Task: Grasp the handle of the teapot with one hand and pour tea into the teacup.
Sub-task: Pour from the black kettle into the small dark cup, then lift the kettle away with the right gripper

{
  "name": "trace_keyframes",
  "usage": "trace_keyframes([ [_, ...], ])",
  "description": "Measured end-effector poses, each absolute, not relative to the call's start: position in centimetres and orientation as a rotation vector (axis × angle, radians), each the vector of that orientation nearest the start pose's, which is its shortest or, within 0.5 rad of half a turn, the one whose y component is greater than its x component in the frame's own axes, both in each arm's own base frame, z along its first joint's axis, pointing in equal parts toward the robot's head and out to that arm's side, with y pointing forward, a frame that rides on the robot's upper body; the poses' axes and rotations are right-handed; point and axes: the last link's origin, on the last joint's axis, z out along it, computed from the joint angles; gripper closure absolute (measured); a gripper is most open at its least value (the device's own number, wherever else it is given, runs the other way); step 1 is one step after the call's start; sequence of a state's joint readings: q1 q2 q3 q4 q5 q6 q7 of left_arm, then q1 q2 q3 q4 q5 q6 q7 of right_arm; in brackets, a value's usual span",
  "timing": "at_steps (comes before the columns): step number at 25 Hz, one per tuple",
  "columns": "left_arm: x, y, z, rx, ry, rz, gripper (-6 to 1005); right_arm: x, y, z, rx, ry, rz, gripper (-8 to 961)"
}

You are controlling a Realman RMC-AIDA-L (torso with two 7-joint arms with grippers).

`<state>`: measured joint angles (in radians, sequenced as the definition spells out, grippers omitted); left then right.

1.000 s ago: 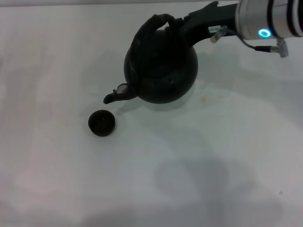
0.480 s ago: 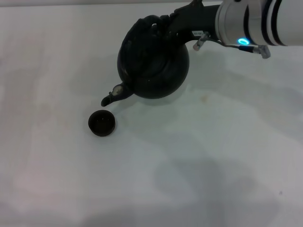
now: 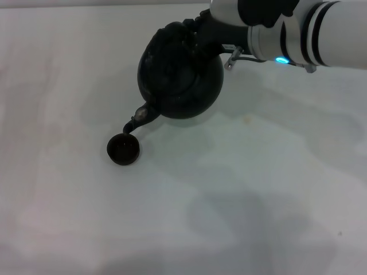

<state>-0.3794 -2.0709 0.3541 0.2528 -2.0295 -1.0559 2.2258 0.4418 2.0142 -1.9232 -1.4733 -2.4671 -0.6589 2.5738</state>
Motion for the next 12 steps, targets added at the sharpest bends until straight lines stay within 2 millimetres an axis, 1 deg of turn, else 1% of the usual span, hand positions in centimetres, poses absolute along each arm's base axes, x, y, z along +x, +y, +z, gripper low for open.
trace_keyframes([
  [12, -39.75, 32.10, 6.16, -1.338, -0.983, -0.885, 213, 10.34, 35.46, -6.64, -2.461, 0.143, 0.142, 774],
])
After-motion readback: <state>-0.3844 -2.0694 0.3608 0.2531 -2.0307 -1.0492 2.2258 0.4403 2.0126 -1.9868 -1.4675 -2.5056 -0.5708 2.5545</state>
